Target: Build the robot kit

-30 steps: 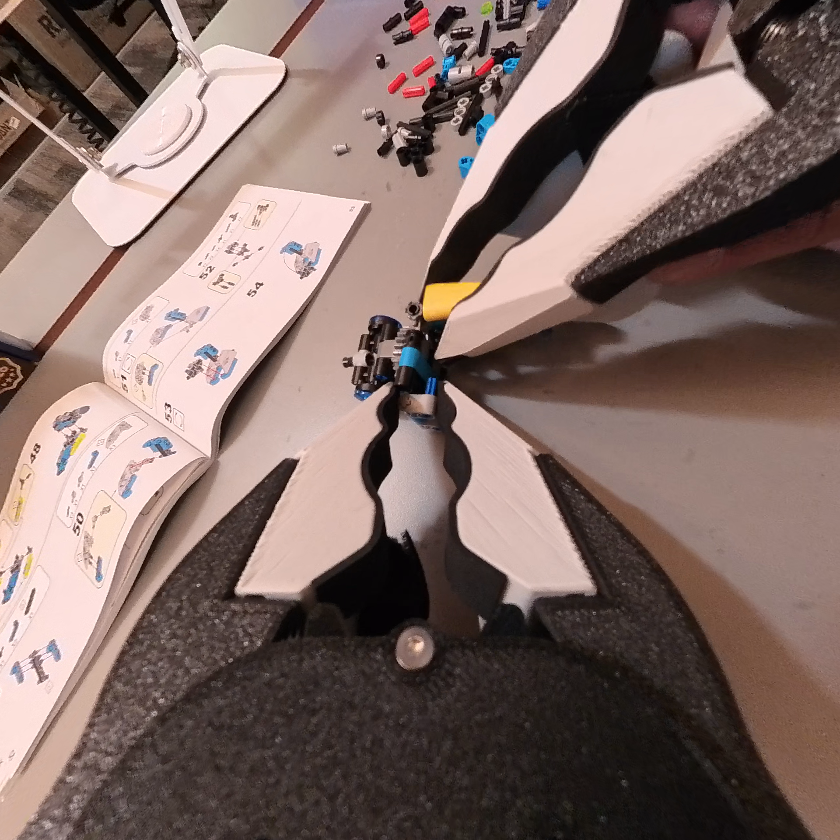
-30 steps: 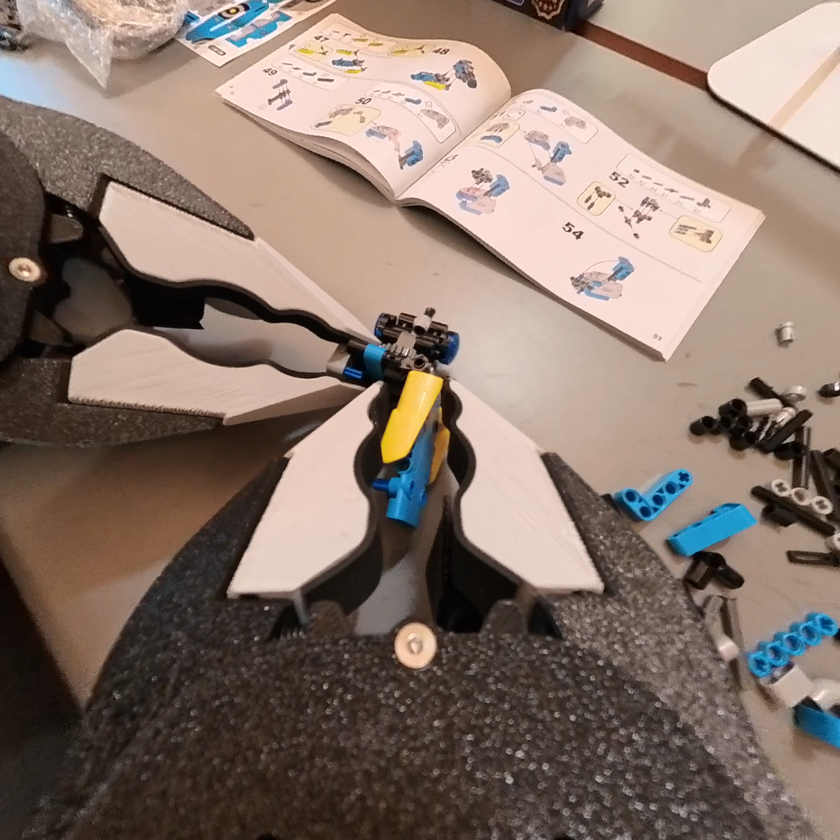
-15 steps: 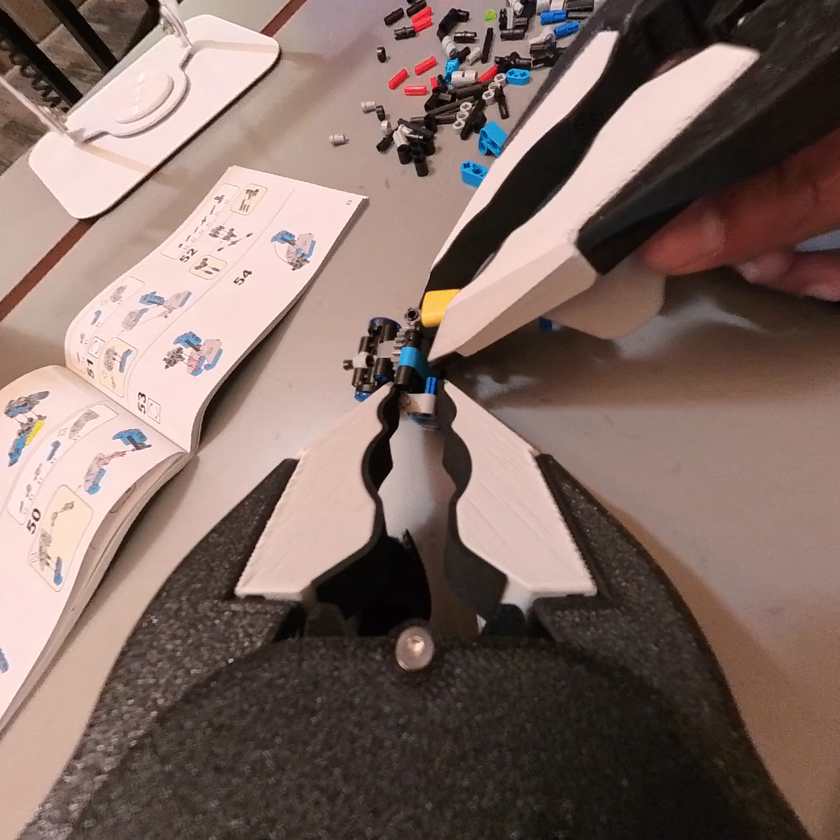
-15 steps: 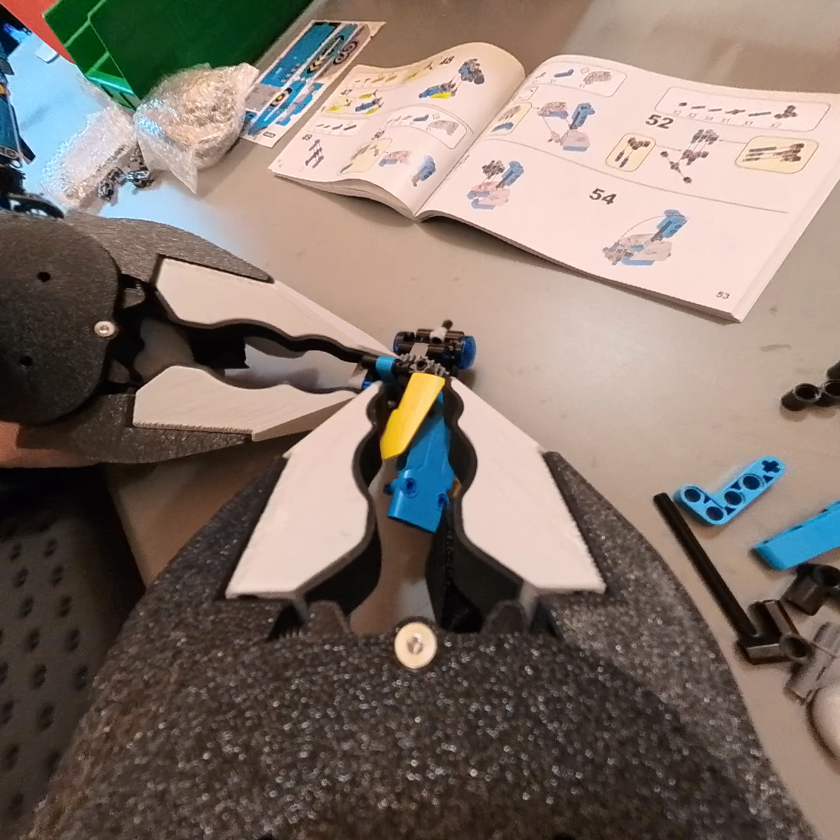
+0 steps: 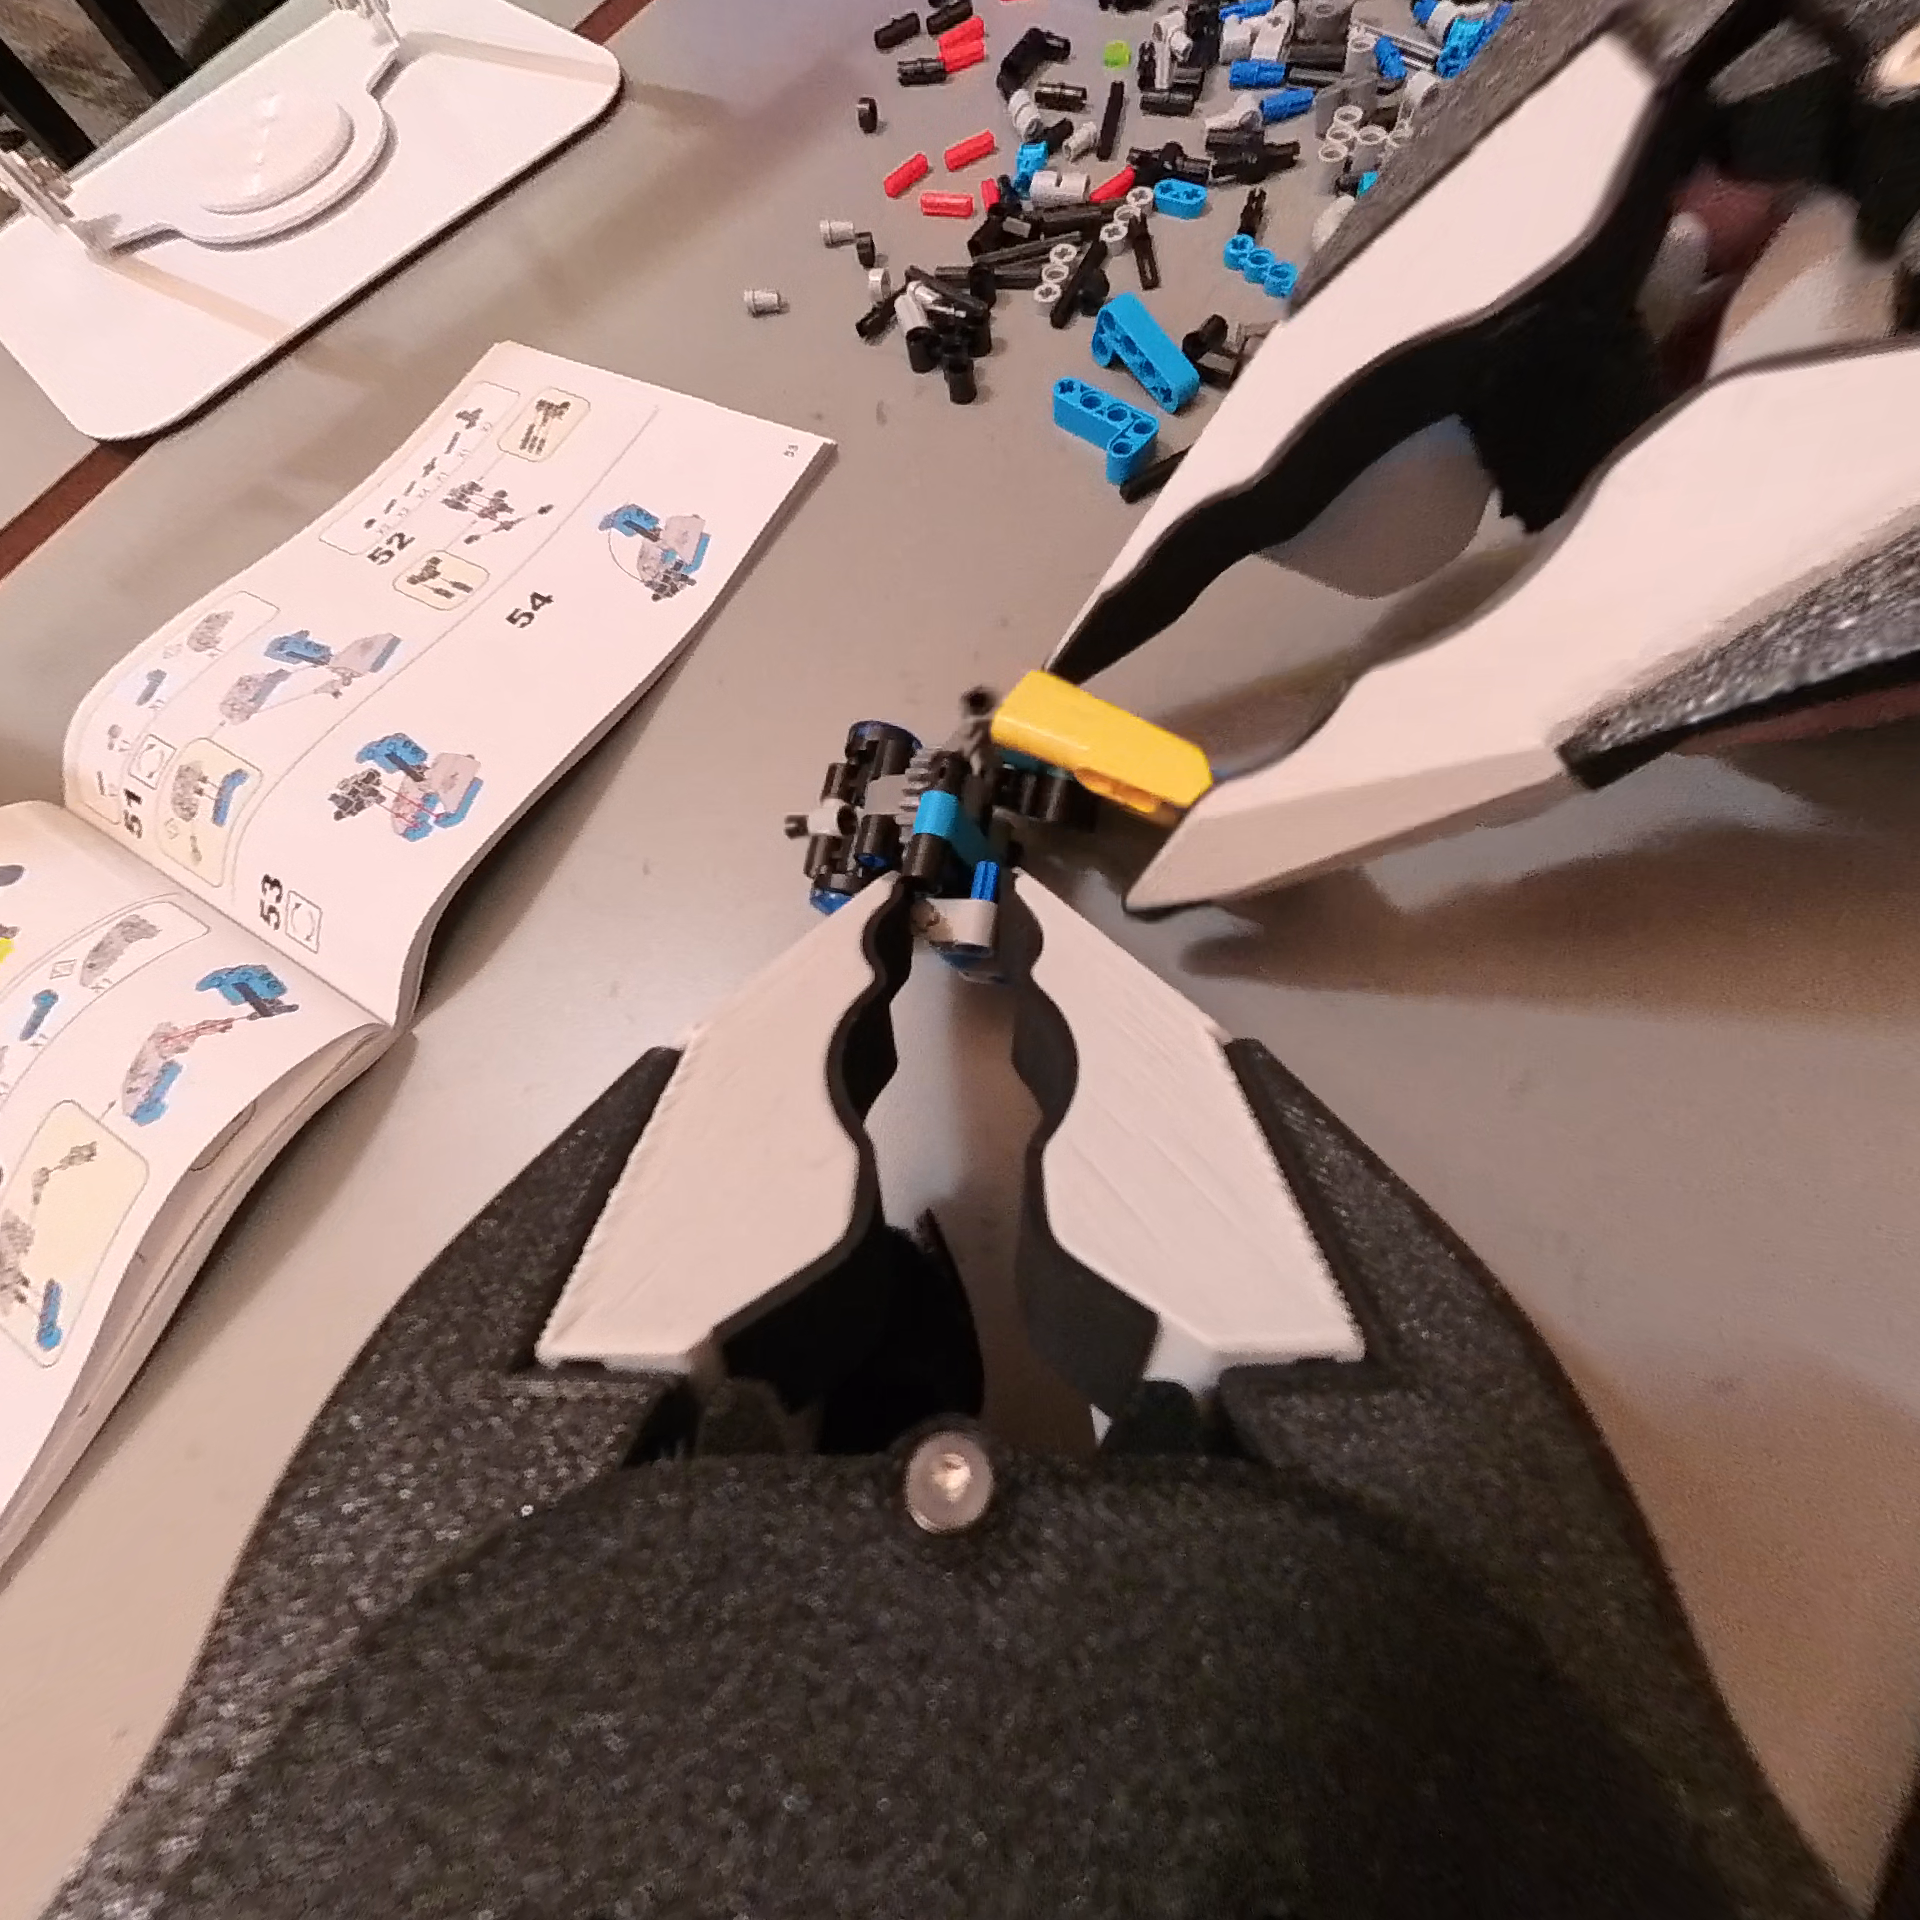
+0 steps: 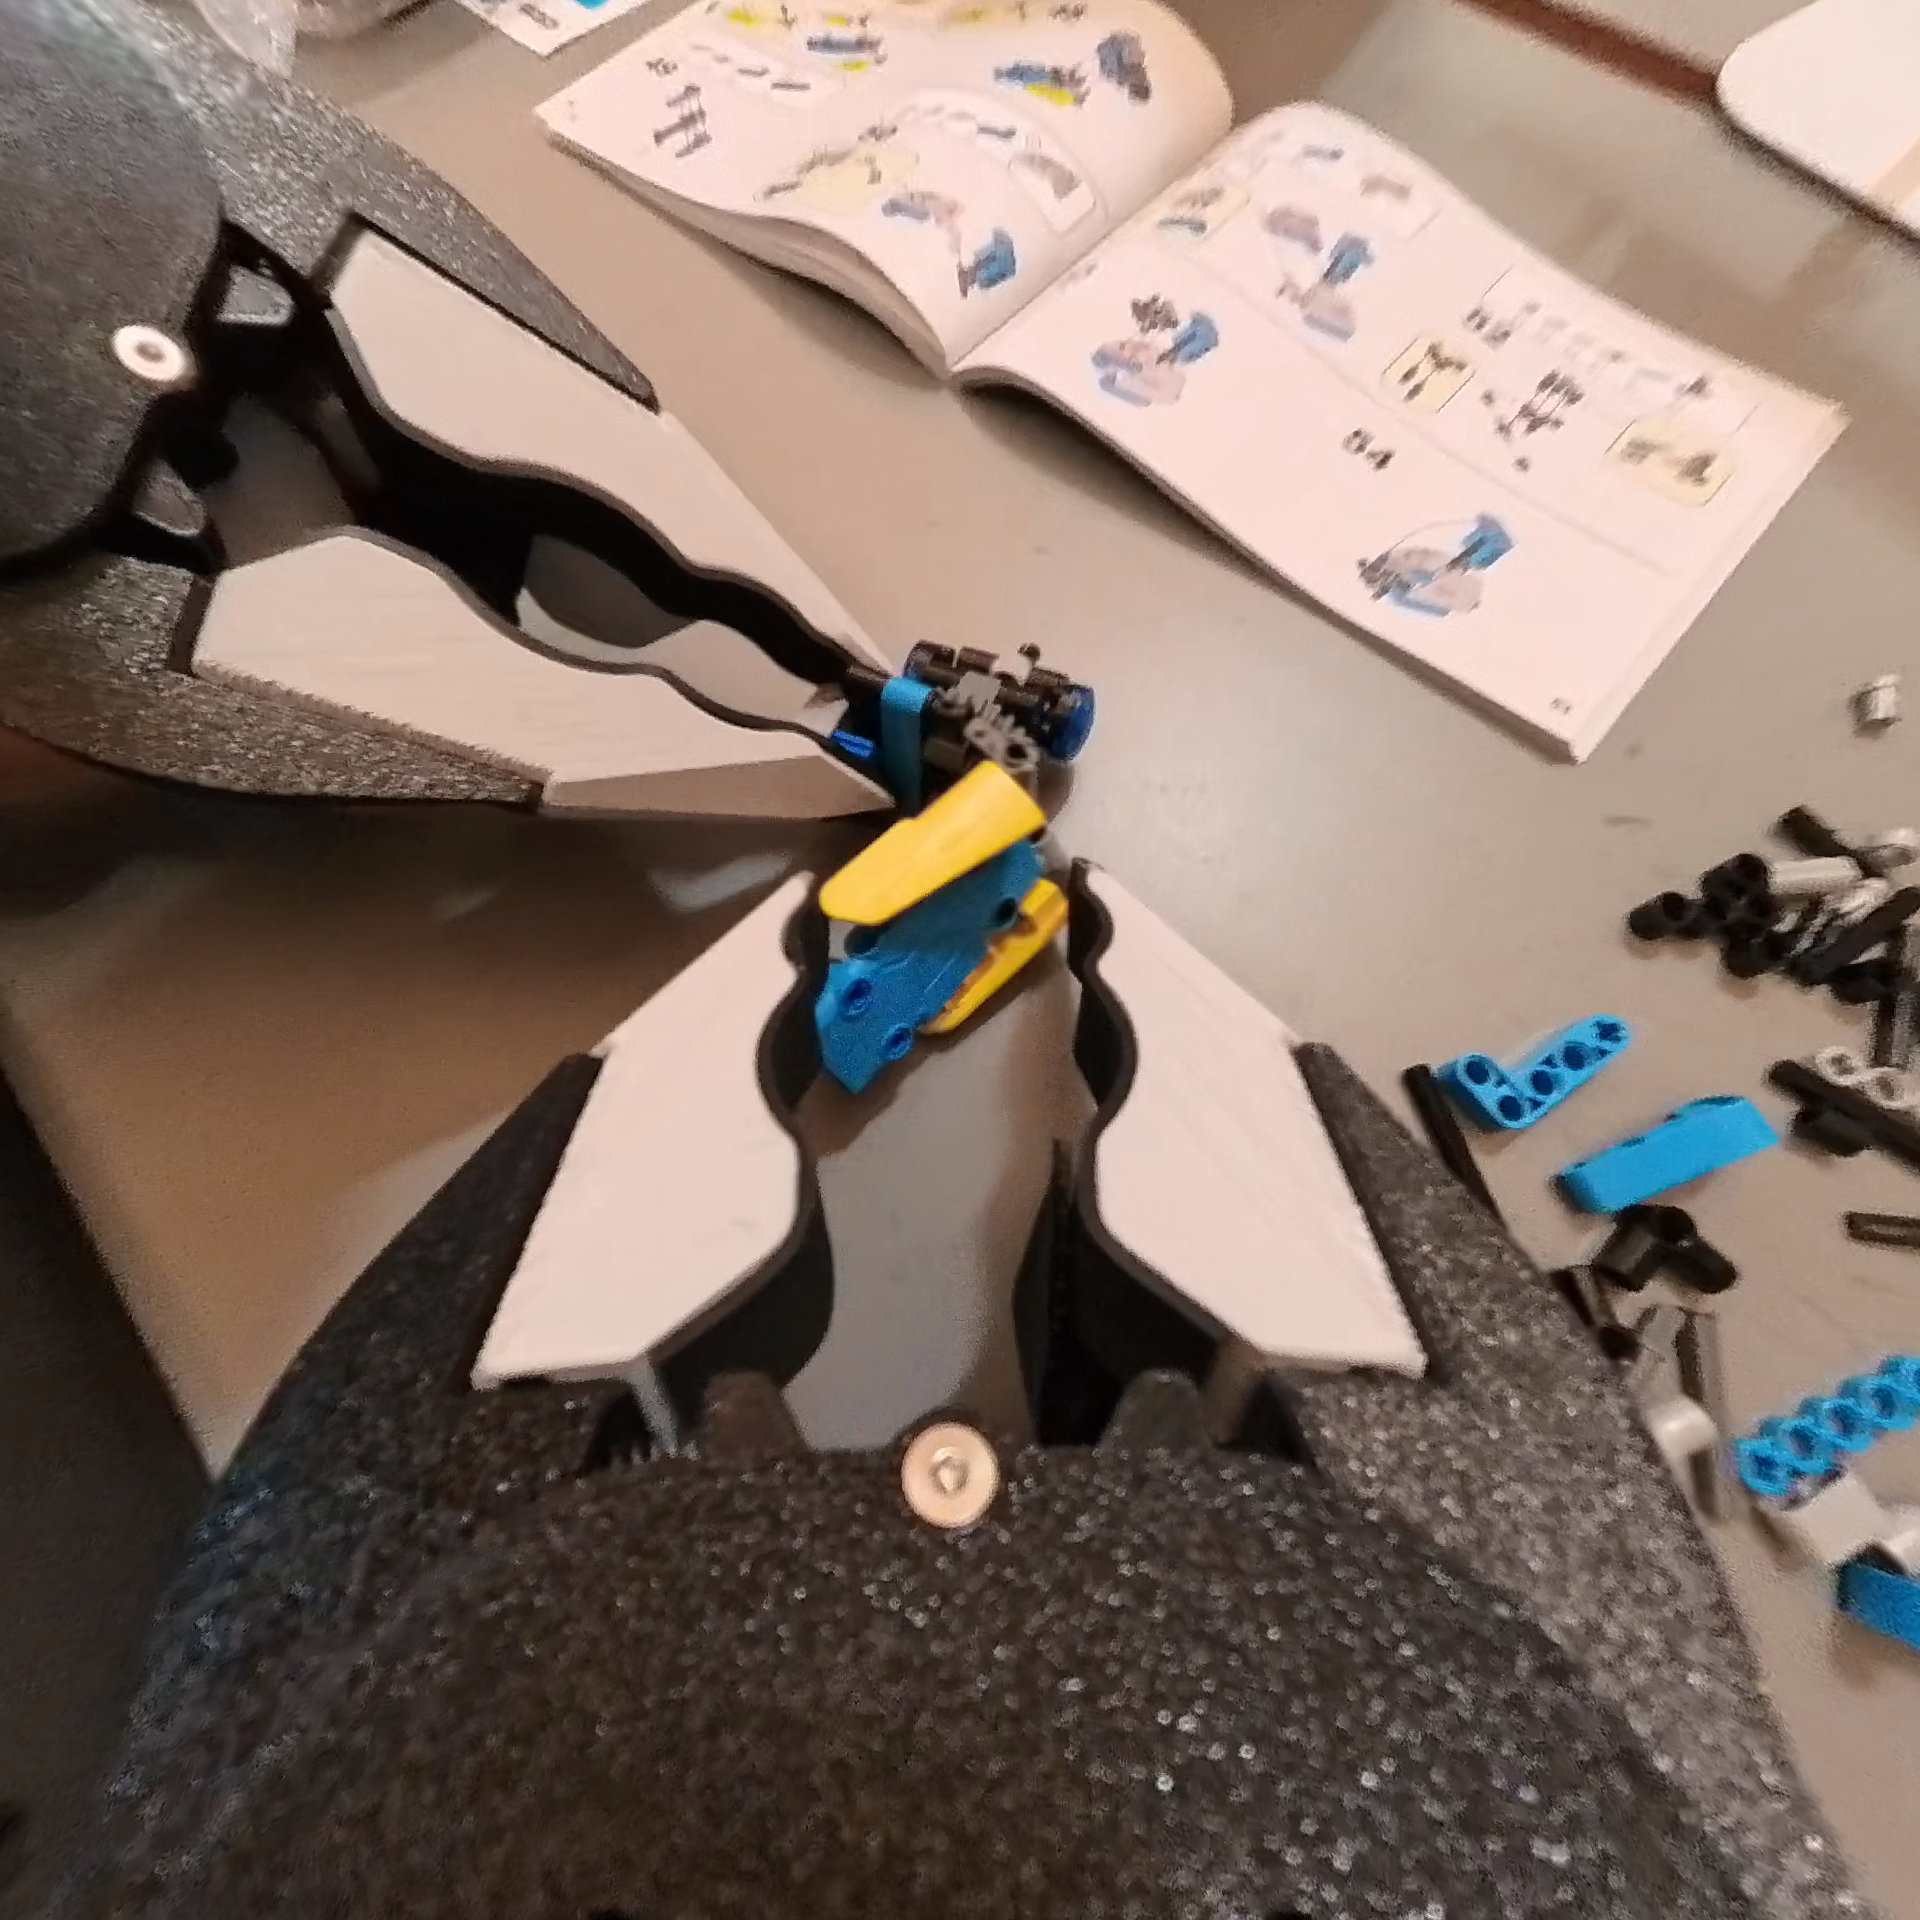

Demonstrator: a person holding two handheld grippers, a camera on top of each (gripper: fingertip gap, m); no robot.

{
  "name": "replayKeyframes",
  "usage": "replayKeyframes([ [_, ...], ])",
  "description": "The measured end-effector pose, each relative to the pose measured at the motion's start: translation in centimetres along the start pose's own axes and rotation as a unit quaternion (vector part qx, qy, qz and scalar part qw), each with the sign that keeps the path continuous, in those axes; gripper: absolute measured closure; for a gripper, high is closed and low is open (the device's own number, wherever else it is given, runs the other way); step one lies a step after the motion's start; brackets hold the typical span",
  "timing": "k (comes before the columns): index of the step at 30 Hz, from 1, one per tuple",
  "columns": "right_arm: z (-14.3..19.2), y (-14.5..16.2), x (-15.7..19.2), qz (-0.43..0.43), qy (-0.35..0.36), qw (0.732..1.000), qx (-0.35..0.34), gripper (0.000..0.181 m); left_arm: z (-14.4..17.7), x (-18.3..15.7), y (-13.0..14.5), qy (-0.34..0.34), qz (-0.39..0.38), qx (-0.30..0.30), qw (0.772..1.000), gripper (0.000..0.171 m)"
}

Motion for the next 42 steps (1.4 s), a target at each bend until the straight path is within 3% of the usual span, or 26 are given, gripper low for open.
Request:
replayKeyframes([
  [6, -0.7, 0.4, 0.2, -0.018, -0.016, 1.000, 0.019, 0.138, -0.1, -0.3, -0.1, 0.002, -0.012, -0.001, 1.000, 0.156],
  [11, -0.5, 0.2, -0.4, -0.033, -0.011, 0.999, 0.020, 0.159, -0.1, -0.6, -0.2, 0.001, -0.027, -0.001, 1.000, 0.156],
  [17, -0.8, 0.2, -0.2, -0.029, 0.013, 0.999, 0.026, 0.159, -0.1, -0.5, -0.2, -0.004, -0.025, 0.000, 1.000, 0.156],
  [26, -0.9, 0.0, 0.1, -0.083, -0.038, 0.995, 0.036, 0.162, -0.1, -0.3, -0.2, 0.015, 0.006, -0.002, 1.000, 0.156],
  [29, -1.0, 0.0, 0.3, -0.071, -0.024, 0.997, 0.033, 0.161, -0.1, -0.3, -0.2, 0.010, 0.005, -0.002, 1.000, 0.156],
  [42, 0.2, -0.8, -0.1, -0.082, -0.060, 0.995, -0.025, 0.146, 0.2, 0.0, -0.3, 0.043, 0.036, -0.012, 0.998, 0.156],
])
Point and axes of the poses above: each gripper's, where its closed fingertips meet, z back along the fingers, y out of its underside, x = y × z across the jaws, the point moved 3 cm from there along z, back along the fingers, and after that the axes turned 4 degrees about y, right-handed, at the moved point
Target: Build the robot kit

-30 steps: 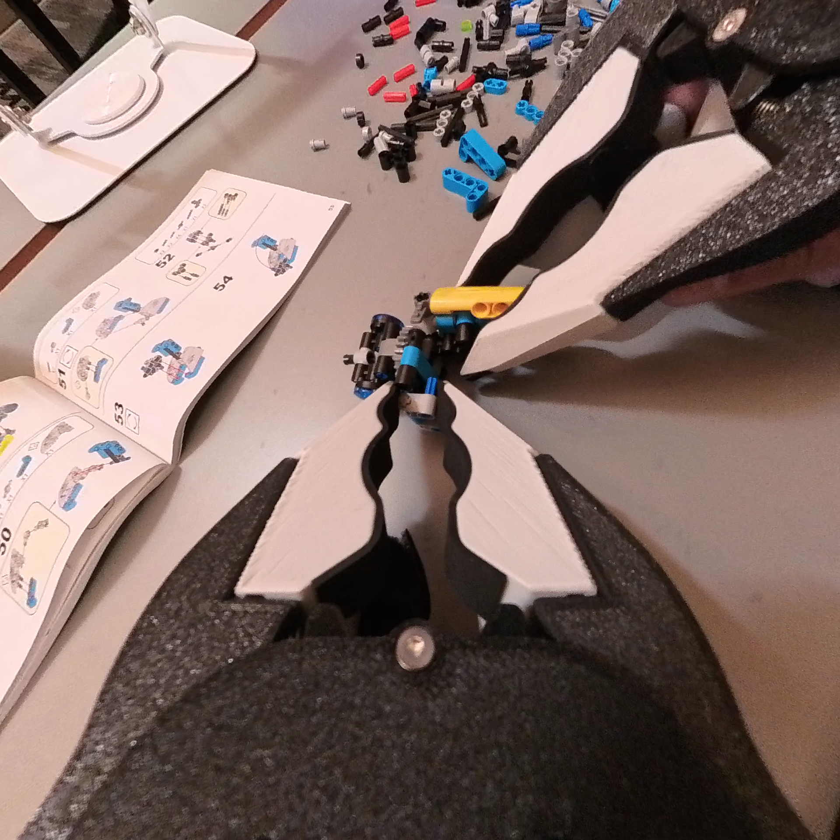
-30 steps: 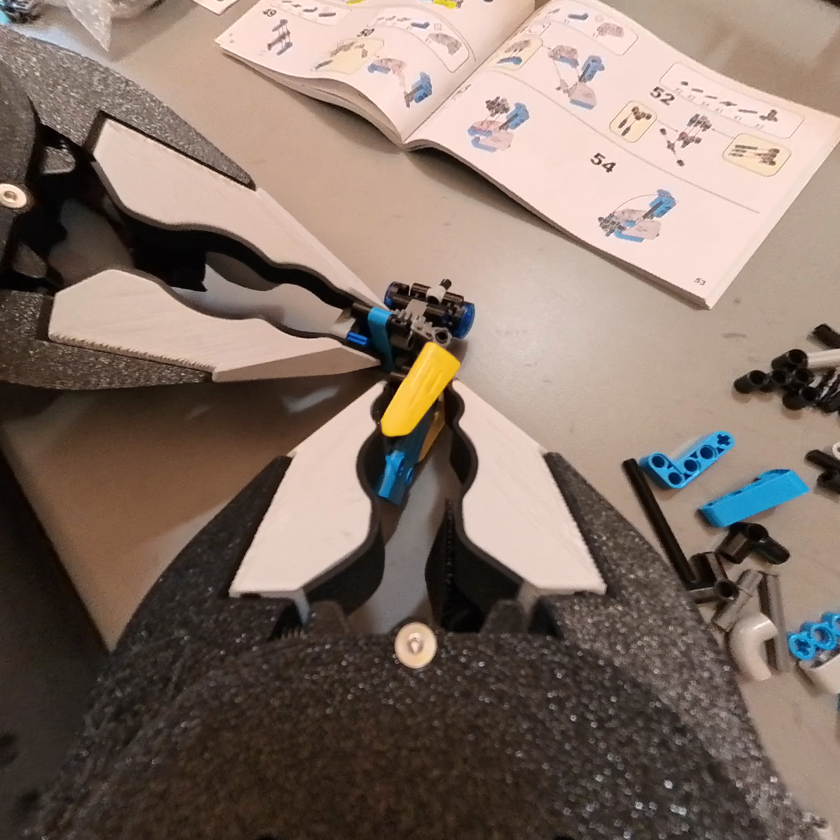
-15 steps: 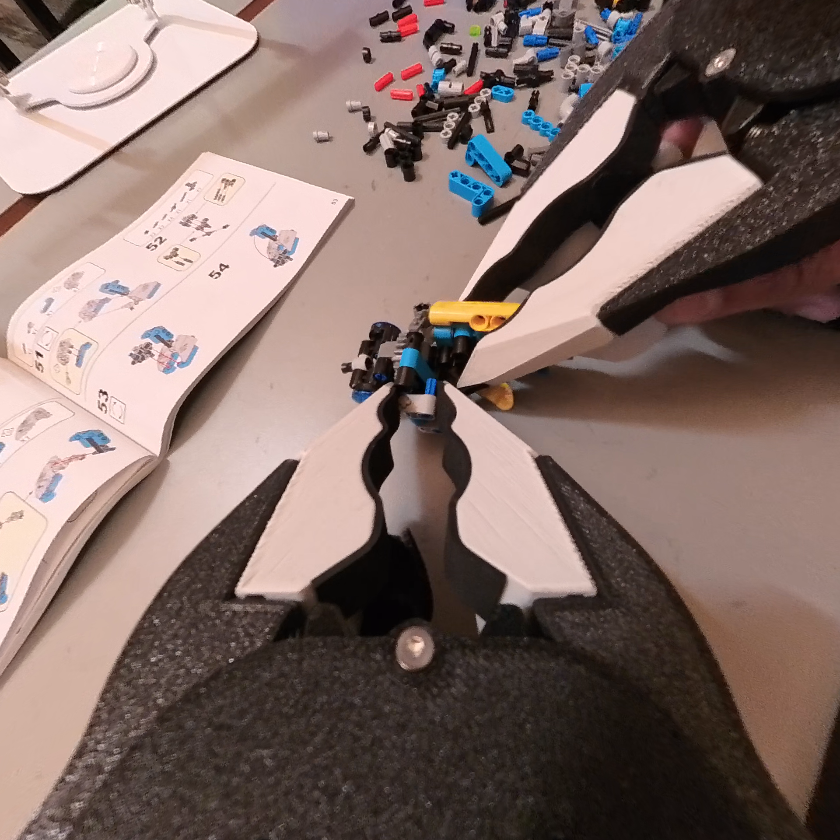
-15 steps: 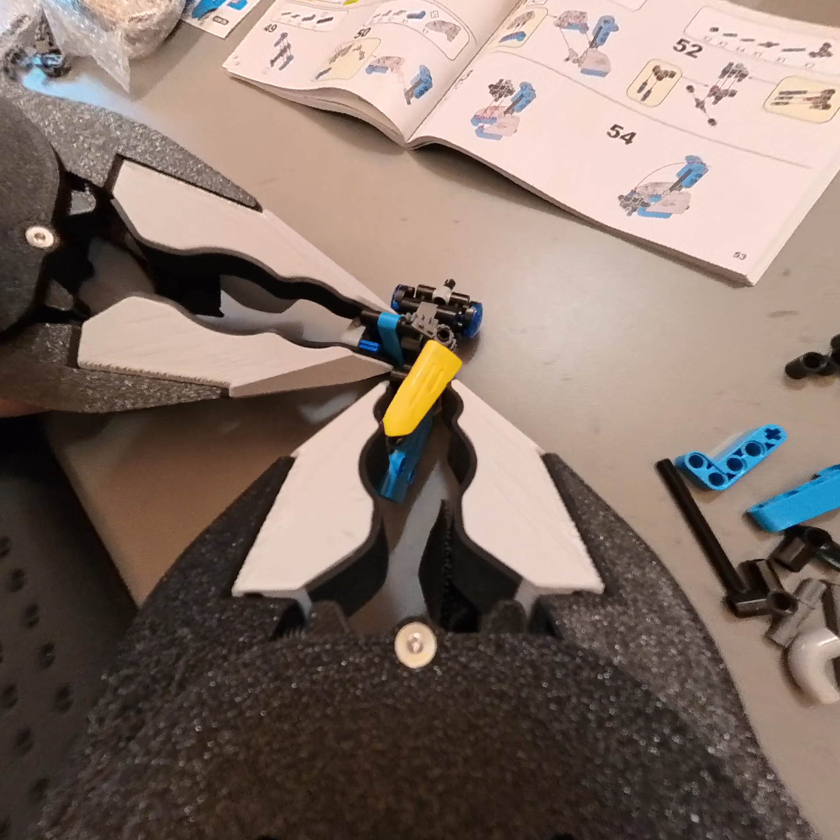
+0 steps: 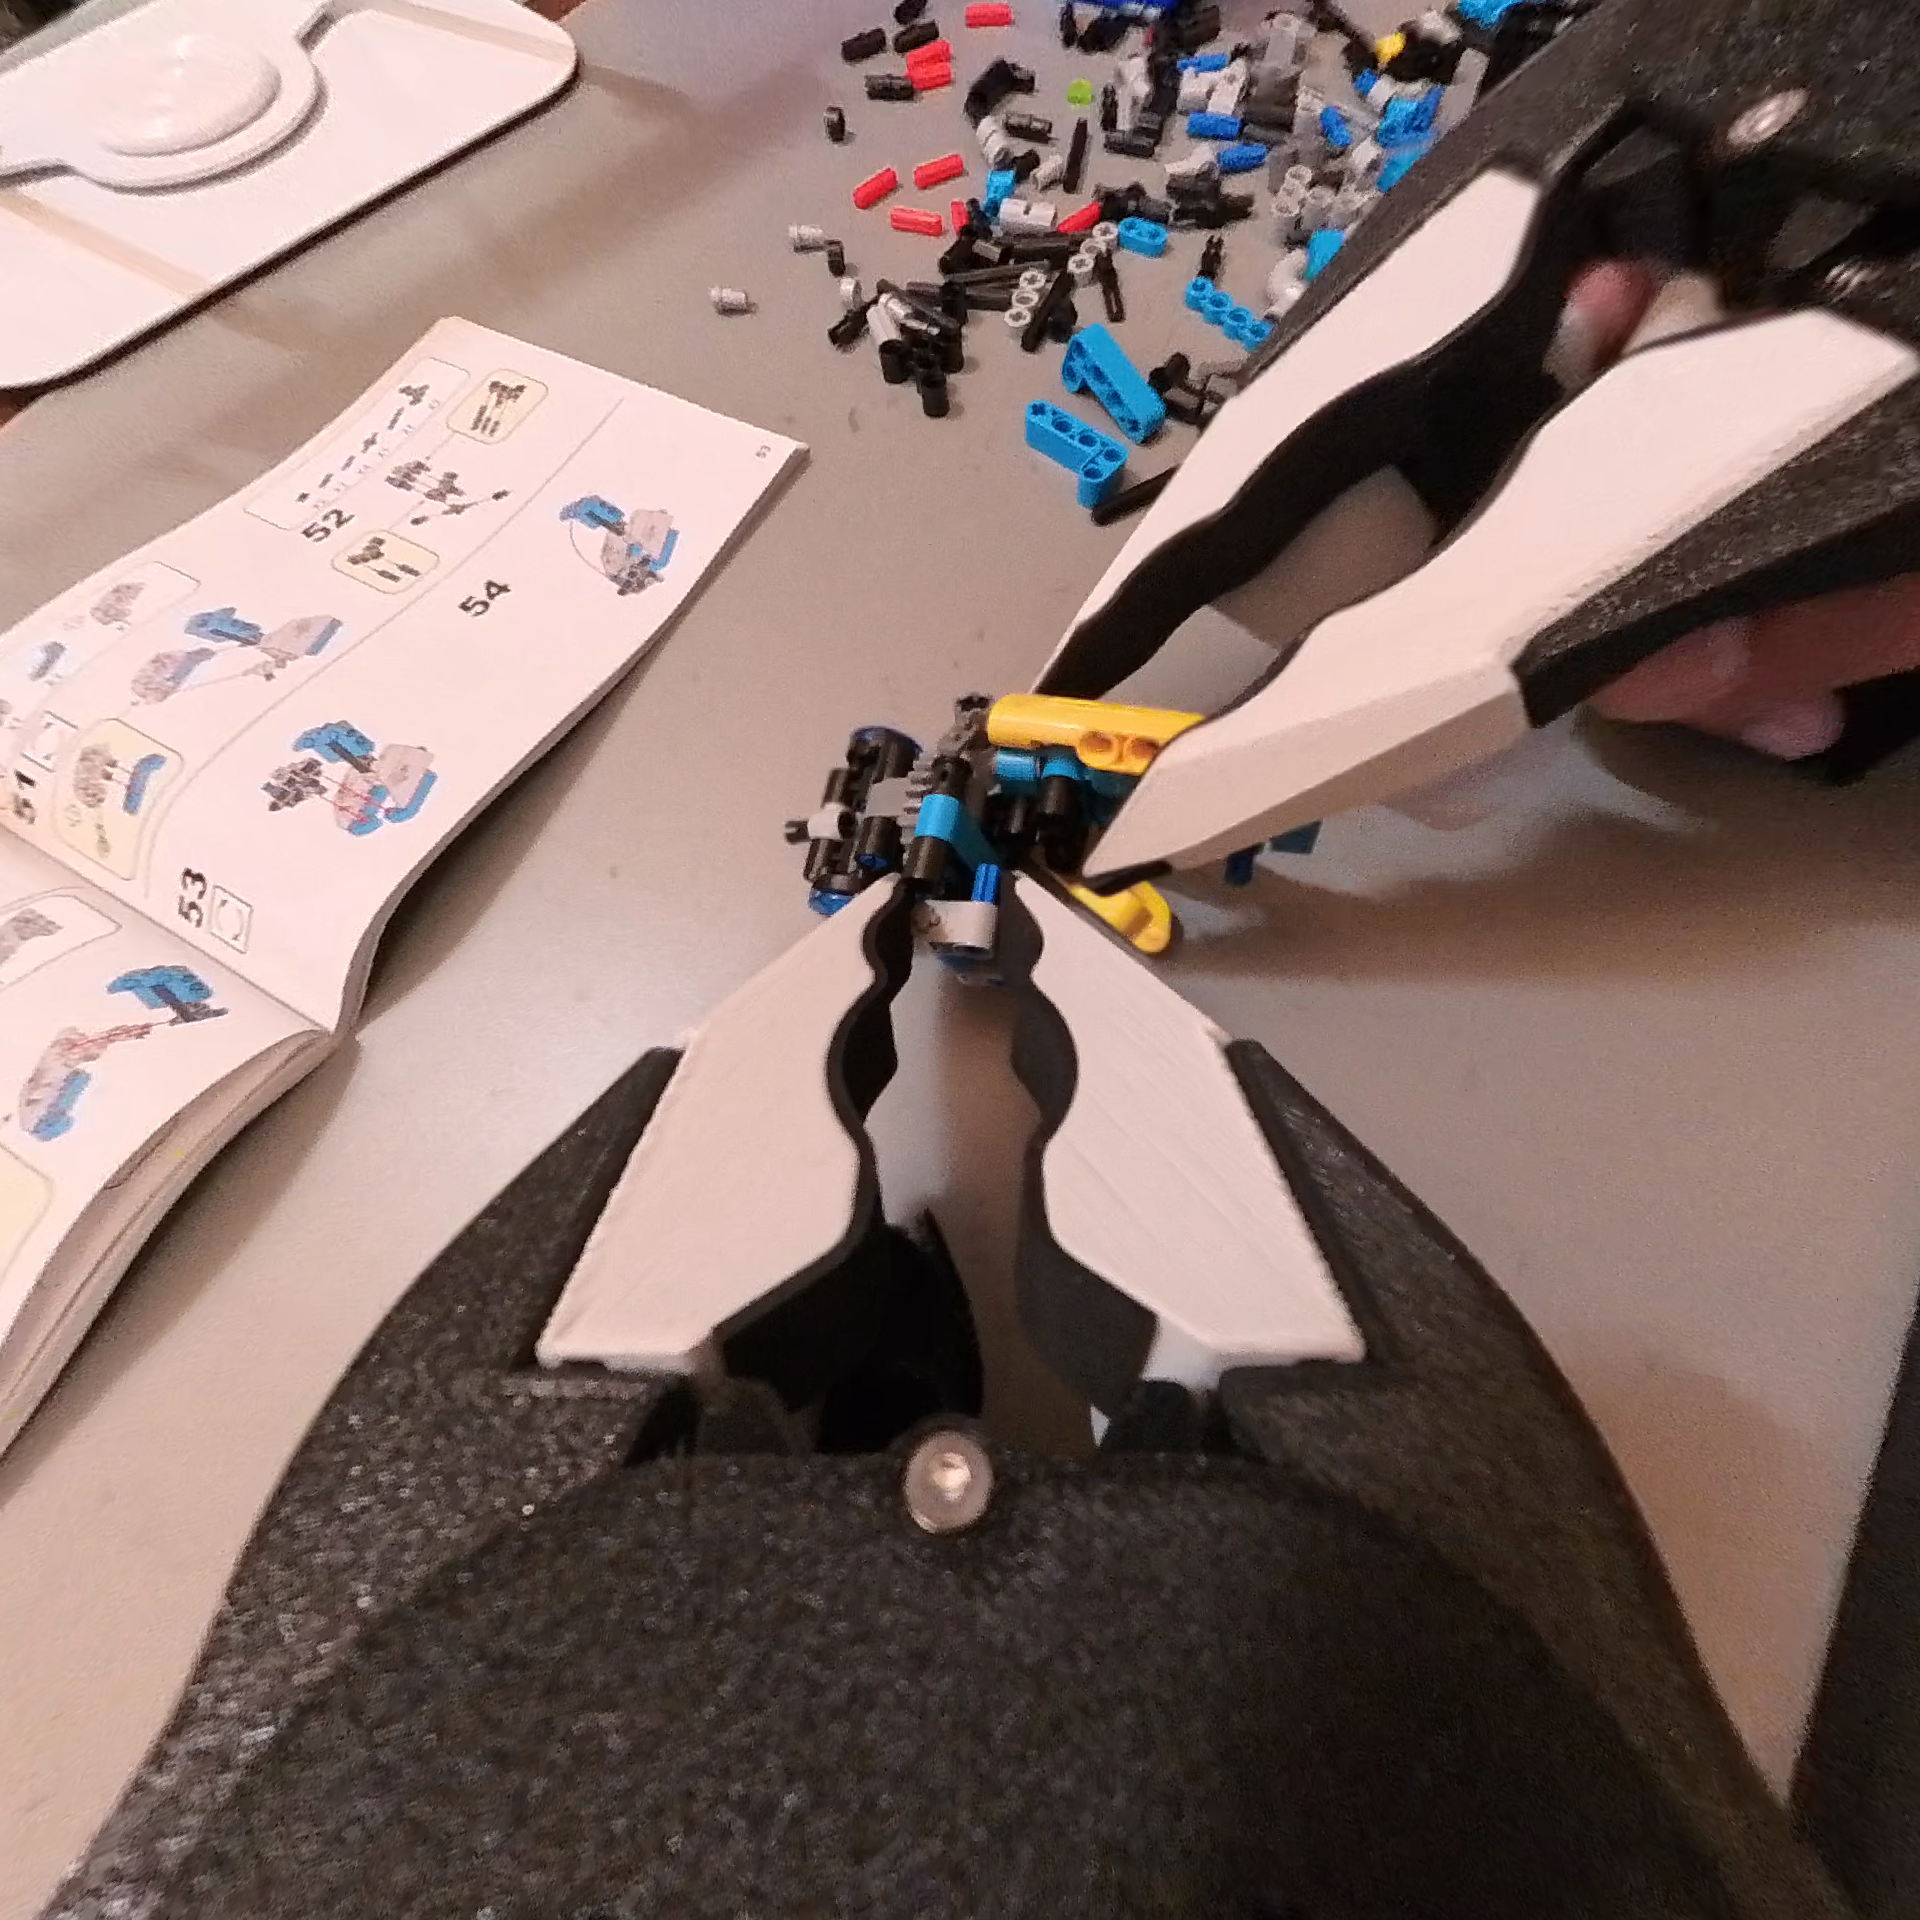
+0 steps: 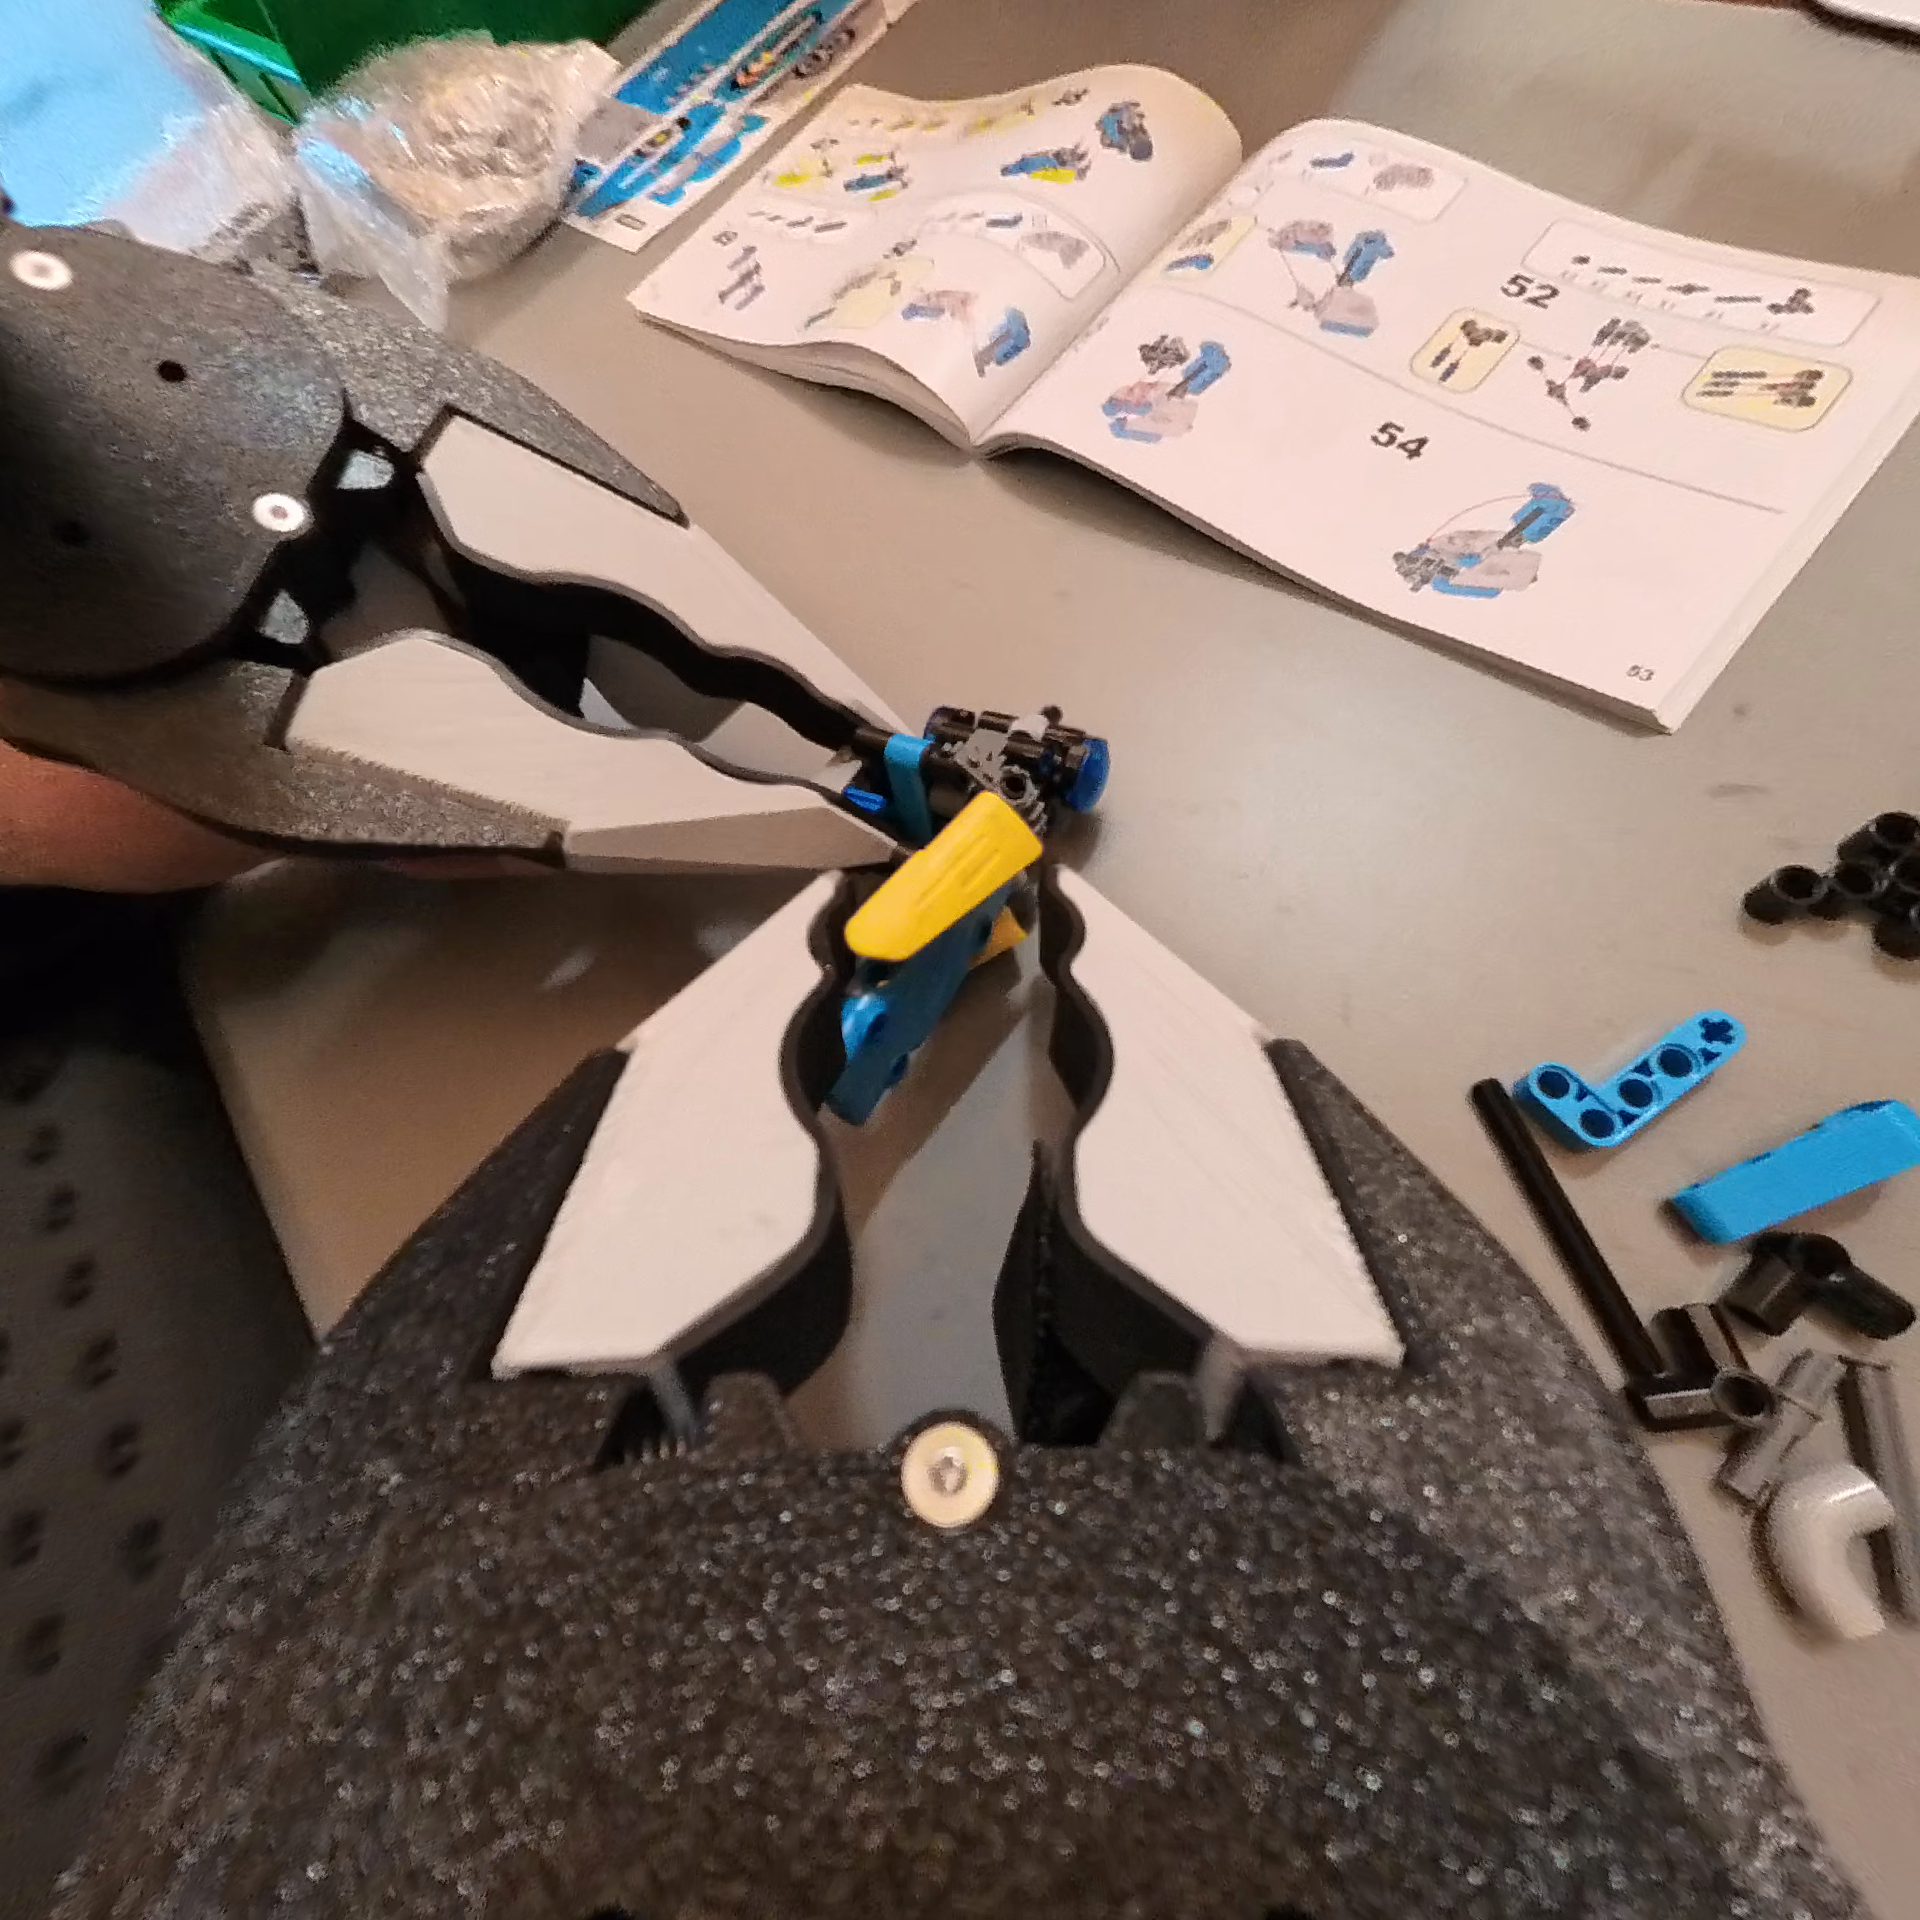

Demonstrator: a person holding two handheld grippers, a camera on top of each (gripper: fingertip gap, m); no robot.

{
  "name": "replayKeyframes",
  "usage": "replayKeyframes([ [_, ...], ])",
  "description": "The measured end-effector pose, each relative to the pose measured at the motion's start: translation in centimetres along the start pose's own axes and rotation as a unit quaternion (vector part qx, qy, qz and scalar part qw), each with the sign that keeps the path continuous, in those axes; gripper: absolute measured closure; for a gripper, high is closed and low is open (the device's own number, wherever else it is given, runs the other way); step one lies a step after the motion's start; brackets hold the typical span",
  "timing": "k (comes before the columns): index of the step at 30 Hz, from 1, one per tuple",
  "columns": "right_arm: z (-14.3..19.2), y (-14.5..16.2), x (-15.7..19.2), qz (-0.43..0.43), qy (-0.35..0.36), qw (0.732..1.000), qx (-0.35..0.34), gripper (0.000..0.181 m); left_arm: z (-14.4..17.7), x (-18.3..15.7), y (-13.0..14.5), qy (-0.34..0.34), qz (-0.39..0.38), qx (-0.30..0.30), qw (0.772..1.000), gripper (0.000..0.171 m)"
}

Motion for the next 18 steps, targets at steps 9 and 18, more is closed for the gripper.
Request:
replayKeyframes([
  [9, 6.0, -5.6, -0.1, -0.017, -0.041, 0.975, -0.218, 0.142, 3.5, 1.3, -2.5, 0.202, 0.269, -0.153, 0.929, 0.156],
  [18, 4.8, -4.8, 2.9, 0.188, 0.059, 0.961, -0.192, 0.136, 5.5, 2.0, -3.5, 0.388, 0.459, -0.241, 0.762, 0.157],
])
Point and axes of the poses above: each gripper's, where its closed fingertips meet, z back along the fingers, y out of its underside, x = y × z across the jaws, the point moved 3 cm from there along z, back along the fingers, and after that the axes turned 4 degrees about y, right-handed, at the moved point
